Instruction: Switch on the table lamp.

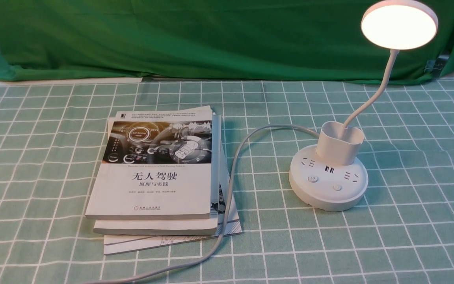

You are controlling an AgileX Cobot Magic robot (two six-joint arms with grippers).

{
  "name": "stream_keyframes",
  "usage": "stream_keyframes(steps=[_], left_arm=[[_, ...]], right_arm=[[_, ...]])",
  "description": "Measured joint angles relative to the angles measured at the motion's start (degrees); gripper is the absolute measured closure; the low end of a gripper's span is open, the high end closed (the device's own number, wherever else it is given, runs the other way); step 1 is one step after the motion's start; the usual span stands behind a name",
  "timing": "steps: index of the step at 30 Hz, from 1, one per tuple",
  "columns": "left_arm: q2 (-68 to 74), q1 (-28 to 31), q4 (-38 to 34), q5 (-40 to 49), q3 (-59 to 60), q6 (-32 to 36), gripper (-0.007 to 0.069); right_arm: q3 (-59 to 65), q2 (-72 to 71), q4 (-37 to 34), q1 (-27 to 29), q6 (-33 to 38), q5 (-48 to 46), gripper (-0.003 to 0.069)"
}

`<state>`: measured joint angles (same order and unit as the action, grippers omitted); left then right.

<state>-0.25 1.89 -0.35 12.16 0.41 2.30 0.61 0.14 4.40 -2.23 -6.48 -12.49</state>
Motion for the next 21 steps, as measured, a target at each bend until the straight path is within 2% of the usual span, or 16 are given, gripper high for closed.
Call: stream_keyframes(steps=[21], left_arm=[[0.0,0.0,0.0,0.0,0.0,0.0,0.0603]], right_arm=[[0.0,0.0,-0.05,0.0,0.0,0.0,0.0422]])
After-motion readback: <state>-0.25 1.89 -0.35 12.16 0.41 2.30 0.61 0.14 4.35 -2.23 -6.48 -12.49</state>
